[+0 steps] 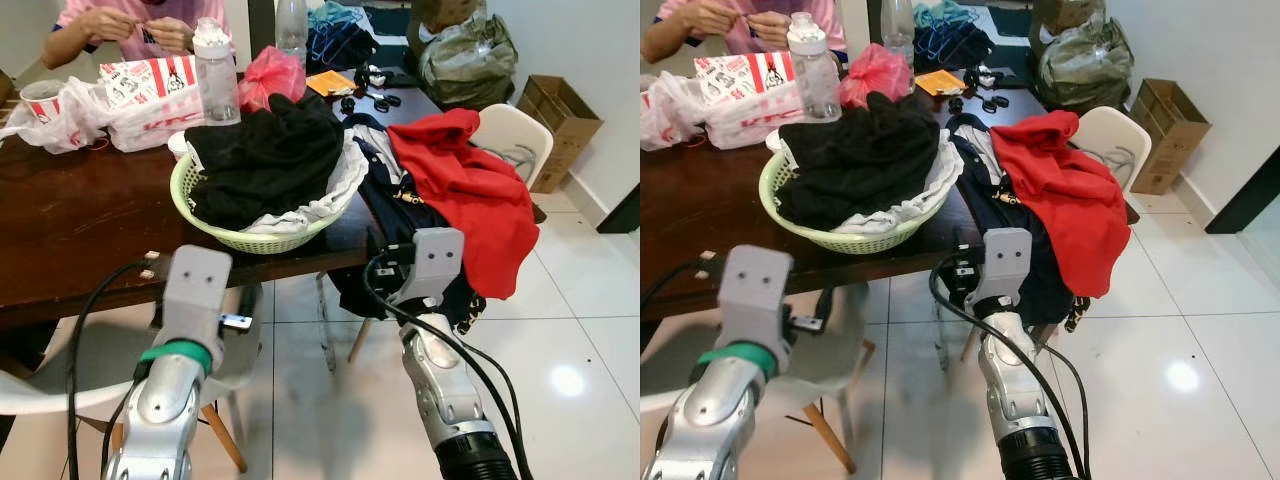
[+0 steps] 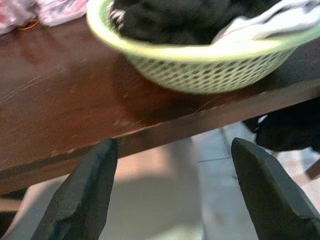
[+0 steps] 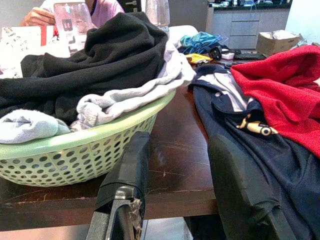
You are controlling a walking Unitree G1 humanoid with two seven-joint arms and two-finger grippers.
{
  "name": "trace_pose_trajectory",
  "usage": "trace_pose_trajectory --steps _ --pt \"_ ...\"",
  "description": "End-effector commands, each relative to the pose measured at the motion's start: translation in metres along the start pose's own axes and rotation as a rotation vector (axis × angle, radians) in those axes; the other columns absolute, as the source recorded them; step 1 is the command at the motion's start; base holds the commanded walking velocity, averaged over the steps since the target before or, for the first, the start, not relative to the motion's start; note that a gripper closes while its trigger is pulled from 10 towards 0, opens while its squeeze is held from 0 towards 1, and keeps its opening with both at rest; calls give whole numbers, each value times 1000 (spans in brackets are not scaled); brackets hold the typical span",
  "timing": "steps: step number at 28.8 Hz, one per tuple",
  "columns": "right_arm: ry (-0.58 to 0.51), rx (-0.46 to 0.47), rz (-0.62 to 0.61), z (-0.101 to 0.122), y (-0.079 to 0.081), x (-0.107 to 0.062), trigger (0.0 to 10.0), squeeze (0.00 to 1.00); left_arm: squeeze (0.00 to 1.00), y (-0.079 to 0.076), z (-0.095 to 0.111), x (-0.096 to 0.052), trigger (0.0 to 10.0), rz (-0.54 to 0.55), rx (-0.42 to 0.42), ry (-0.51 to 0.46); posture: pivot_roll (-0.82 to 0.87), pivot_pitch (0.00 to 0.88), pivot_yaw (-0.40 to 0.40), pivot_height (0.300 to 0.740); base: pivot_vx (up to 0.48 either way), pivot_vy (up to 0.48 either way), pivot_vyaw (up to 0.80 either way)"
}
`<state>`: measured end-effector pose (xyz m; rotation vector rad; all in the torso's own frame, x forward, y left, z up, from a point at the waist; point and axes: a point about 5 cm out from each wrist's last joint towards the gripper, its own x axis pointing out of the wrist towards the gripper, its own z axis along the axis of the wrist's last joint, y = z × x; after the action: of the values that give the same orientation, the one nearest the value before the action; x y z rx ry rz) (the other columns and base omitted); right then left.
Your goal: Hang hanger
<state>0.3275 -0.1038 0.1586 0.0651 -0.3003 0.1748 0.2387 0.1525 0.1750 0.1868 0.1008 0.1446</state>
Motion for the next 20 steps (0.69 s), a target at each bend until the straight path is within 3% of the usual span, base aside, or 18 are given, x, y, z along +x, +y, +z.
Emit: trace_pose_trajectory --steps 1,6,9,10,12,15,17,20 --pt "7 -6 3 -1 0 -2 10000 0 0 10 7 -3 10000 46 49 -65 74 92 10 740 0 0 0" --pt "13 -4 19 -2 2 -1 10000 0 0 5 18 -5 10000 -14 78 -120 82 89 4 740 0 0 0" --pt "7 -1 28 0 4 2 10000 0 0 1 25 3 10000 -67 34 -147 84 86 -1 740 0 0 0" --pt "-3 0 30 3 5 5 10000 0 0 0 35 7 10000 -109 7 -196 87 86 -4 740 0 0 0" --pt "-67 -26 62 19 7 13 10000 0 0 -1 59 17 10000 -160 36 -339 86 85 -3 740 0 0 0" --pt "-109 -41 79 29 9 17 10000 0 0 -1 66 19 10000 -178 40 -374 79 84 -4 740 0 0 0" --pt "-194 -75 87 50 9 23 10000 0 0 -2 74 20 10000 -193 83 -424 75 83 -2 740 0 0 0" --pt "-250 -84 51 65 2 27 10000 0 0 -3 77 20 10000 -225 48 -434 62 83 3 740 0 0 0"
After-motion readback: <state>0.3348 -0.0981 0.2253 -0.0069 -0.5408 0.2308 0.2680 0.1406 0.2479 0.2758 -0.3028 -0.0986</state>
